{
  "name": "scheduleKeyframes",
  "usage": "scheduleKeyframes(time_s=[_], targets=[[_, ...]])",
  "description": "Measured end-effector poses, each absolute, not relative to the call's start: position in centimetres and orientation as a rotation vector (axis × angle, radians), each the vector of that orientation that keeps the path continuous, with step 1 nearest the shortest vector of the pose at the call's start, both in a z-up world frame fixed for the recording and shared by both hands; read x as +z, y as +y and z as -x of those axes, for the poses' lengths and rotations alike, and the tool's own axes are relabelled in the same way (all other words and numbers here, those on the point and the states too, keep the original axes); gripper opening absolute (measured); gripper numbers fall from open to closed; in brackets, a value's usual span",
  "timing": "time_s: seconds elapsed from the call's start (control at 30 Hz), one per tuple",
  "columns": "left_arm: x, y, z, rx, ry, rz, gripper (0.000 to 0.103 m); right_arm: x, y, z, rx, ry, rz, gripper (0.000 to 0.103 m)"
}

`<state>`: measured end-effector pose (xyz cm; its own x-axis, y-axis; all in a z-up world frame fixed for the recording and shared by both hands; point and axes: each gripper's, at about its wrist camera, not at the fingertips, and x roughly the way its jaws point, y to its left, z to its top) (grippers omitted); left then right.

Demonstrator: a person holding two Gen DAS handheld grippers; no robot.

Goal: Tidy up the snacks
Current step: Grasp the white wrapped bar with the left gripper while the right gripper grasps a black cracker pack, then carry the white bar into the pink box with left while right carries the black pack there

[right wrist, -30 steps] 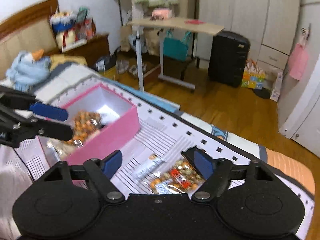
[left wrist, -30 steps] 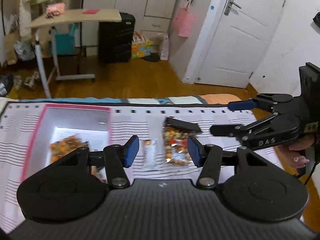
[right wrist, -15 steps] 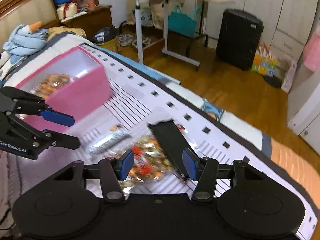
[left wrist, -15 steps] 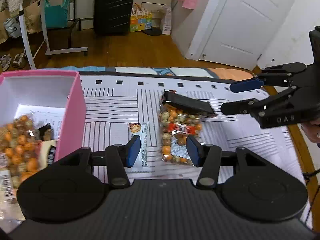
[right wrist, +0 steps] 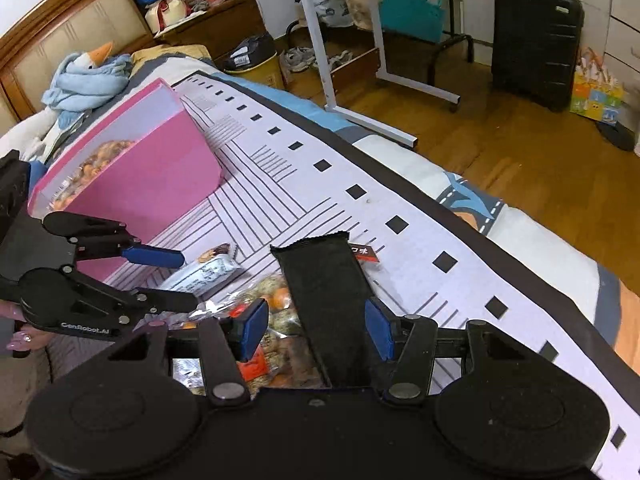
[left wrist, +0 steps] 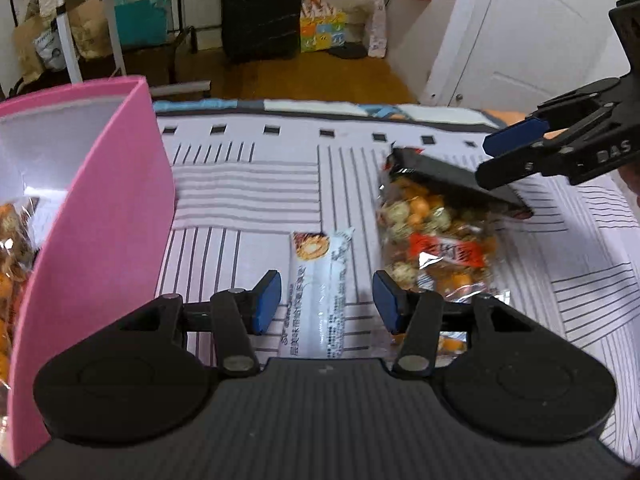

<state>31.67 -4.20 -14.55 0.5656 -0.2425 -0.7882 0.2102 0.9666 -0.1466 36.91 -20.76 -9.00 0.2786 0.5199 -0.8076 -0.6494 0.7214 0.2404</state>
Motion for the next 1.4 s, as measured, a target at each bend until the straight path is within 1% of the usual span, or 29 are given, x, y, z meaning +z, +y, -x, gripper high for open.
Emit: scheduleKeyframes(time_s=[0.13,0.2,0.33,0.4,0.43,0.53,0.6,0.63,0.67,0.97,1.0,1.1,1.4], targets=[[-15.3,-4.1,-32.3,-0.265,0.961,0.064,0.05,-10.5,-20.0,-38.1,0.798,1.057,0.156,0.06],[-15.7,-3.9,-32.6,-0.263,0.975,0.083,0.05,-10.9,-19.7,-38.5,0.781,1.063,0.152,0.063],[-16.4,-2.9,-33.1,-0.265,1.003,0.166,0.05,-11.5,-19.5,-38.0,0.727,1.04,0.143,0.063],[-16.5,-2.5,-33.0,-0.272,1.001,0.195,0.049,-11.8,-19.9,-37.6,0.689,1.03,0.11,0.07],[-16.6,-2.4,-32.9,-0.272,0.999,0.201,0.048,-12.0,-20.3,-37.5,0.662,1.036,0.077,0.075],[-16.6,-2.6,-32.5,-0.283,0.99,0.2,0.041,-12.5,-21.0,-37.0,0.608,1.031,-0.008,0.076],[-16.7,-2.6,-32.3,-0.295,0.988,0.208,0.033,-12.4,-21.0,-36.3,0.578,1.006,-0.01,0.072],[-16.7,-2.6,-32.3,-0.298,0.988,0.214,0.033,-12.3,-21.1,-35.9,0.562,0.99,-0.016,0.064],[-16.6,-2.4,-32.2,-0.294,0.987,0.216,0.03,-12.3,-21.1,-35.5,0.558,0.986,-0.027,0.06],[-17.0,-3.1,-31.6,-0.276,0.973,0.151,0.032,-12.5,-22.4,-32.7,0.385,0.96,-0.138,0.055],[-16.9,-3.2,-31.5,-0.277,0.969,0.14,0.03,-12.4,-22.5,-32.2,0.378,0.949,-0.147,0.054],[-16.7,-3.3,-31.3,-0.275,0.971,0.128,0.027,-12.2,-22.6,-31.1,0.342,0.938,-0.164,0.053],[-16.4,-3.6,-31.2,-0.248,0.972,0.121,0.026,-10.9,-22.9,-28.0,0.222,0.875,-0.186,0.052]])
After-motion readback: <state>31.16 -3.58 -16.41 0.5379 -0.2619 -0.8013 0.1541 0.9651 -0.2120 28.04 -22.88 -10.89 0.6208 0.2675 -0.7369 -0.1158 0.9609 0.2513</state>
